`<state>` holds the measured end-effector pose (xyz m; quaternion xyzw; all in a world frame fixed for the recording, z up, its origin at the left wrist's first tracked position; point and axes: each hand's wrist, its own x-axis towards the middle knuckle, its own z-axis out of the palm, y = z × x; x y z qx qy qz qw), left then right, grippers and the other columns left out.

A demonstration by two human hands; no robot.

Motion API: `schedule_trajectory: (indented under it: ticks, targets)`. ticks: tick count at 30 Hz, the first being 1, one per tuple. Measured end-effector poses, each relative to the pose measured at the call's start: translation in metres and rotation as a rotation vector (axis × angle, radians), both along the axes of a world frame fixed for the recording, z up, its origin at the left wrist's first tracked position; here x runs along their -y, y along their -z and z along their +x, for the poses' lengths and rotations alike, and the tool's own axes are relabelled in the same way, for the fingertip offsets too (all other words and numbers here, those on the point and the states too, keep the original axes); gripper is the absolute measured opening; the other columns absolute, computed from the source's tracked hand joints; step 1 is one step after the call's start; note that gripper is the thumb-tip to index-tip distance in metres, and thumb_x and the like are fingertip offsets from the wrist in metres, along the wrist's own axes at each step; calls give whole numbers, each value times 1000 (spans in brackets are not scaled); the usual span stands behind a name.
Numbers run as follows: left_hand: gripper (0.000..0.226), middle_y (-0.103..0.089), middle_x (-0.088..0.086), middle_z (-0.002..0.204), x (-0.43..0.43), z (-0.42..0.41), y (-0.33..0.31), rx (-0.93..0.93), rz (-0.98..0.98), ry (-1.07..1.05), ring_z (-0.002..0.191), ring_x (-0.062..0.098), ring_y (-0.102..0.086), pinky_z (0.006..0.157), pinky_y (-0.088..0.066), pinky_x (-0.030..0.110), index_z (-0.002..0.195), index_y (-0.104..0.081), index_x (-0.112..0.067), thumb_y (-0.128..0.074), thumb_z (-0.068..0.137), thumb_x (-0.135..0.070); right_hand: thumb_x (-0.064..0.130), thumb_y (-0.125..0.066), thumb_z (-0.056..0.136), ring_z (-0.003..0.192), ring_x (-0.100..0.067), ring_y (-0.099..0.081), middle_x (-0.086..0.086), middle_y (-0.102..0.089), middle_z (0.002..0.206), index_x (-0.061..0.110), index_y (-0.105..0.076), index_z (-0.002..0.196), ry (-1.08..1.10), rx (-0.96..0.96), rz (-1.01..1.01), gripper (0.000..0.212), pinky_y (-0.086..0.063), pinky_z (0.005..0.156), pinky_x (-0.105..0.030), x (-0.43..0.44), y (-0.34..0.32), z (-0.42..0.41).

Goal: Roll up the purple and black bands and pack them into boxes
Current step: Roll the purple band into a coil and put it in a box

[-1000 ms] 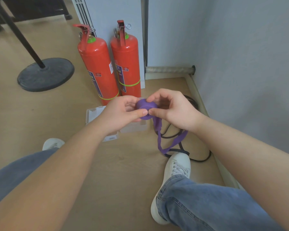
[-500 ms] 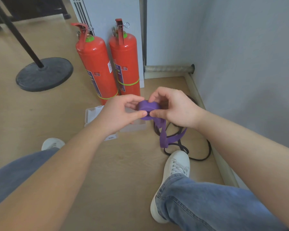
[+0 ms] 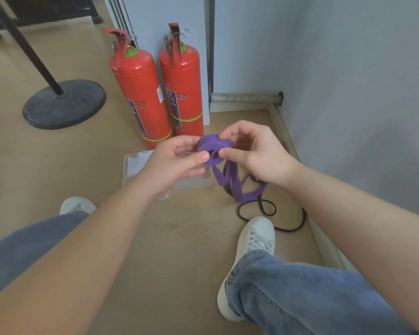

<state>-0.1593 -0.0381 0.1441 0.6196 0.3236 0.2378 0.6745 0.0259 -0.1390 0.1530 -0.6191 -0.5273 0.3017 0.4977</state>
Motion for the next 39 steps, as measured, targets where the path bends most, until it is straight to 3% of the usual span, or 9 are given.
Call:
schedule_trajectory:
  ticks: [3,7,12,15,18,25,31,34,39]
  targets:
    - [42,-69,-4,117,-3,-1,-2,-203,224,35,103,9,-70,73,-64,35,123,-66,-26,-80,84,-15,11,-80,86,82,-36,-71,-10,-74,91,35,-66,95,-31,168,-61,29,-59,81,-52,-1,4,2]
    - [43,-75,-9,107,-8,1,-8,-320,455,78,100,5,-70,79,-63,39,121,-72,-26,-83,79,-26,13,-81,86,82,-30,-73,-5,-75,91,34,-67,97,-69,232,-109,27,-60,81,-50,-1,1,4]
    - [35,-73,13,113,-4,1,-7,-95,94,49,104,21,-73,83,-61,33,121,-68,-7,-74,87,-3,11,-84,82,89,-17,-74,0,-77,95,28,-70,96,-31,58,-22,26,-60,89,-36,0,0,2]
    - [26,-73,14,115,-2,-1,-5,73,-104,11,106,24,-72,84,-60,30,119,-66,-7,-64,93,-1,10,-83,81,99,-24,-75,-7,-78,102,28,-73,94,-2,-149,25,25,-59,94,-40,0,4,4]
    - [28,-73,13,116,-1,0,-3,118,-161,4,108,24,-72,84,-60,31,122,-64,-5,-60,95,-1,2,-79,84,93,-23,-75,-10,-77,99,21,-71,95,-5,-270,-6,24,-59,86,-37,2,7,5]
    - [28,-73,11,116,3,1,2,74,-137,5,108,21,-72,86,-60,32,122,-65,-8,-62,95,-1,-2,-82,79,83,-18,-75,-3,-78,89,15,-67,96,24,-218,-24,28,-60,81,-30,3,6,-4]
    - [41,-67,-13,115,-3,-4,-9,-218,225,52,103,2,-69,78,-62,33,124,-64,-26,-76,87,-13,5,-87,78,79,-16,-74,0,-77,87,25,-71,90,10,51,-98,28,-62,79,-31,1,5,-1]
    - [40,-75,-7,108,-5,-3,-15,-306,325,164,98,6,-72,79,-62,31,124,-68,-22,-79,85,-19,10,-86,80,81,-23,-75,-1,-77,91,26,-72,95,-56,167,-115,26,-61,70,-28,0,0,-4]
    - [23,-79,5,98,0,-4,-10,-172,121,130,94,17,-76,77,-61,25,109,-74,-11,-76,87,-9,8,-83,82,89,-13,-77,0,-79,98,21,-74,101,-79,78,-143,25,-62,83,-30,1,-5,-3]
